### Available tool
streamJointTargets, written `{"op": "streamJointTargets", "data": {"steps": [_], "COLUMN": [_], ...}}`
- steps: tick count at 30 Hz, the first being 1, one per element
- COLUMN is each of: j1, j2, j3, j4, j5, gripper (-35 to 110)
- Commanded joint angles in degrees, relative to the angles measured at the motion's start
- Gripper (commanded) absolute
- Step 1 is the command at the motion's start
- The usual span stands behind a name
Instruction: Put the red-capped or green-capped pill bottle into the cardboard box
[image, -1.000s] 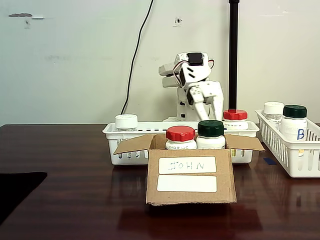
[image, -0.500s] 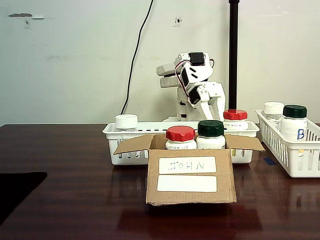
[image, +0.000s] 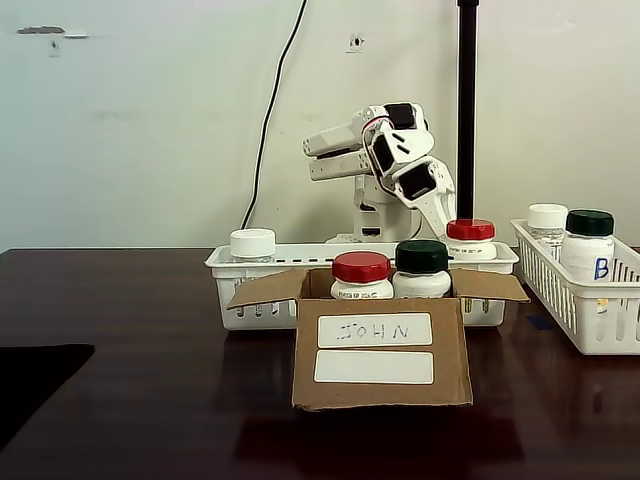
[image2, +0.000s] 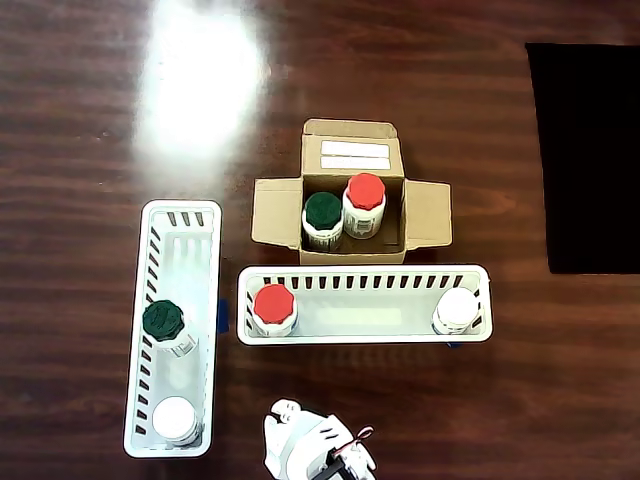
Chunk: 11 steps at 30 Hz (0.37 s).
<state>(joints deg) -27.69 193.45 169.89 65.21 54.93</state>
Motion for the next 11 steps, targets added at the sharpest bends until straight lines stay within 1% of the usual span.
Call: {"op": "streamJointTargets", "data": {"steps": [1, 11], "j1": [-0.35, -0.35], "j2": [3.34, 3.34], "j3": [-0.26, -0.26], "j4": [0.35, 0.35], "j5": [-1.41, -4.39], "gripper": [2, 2]}}
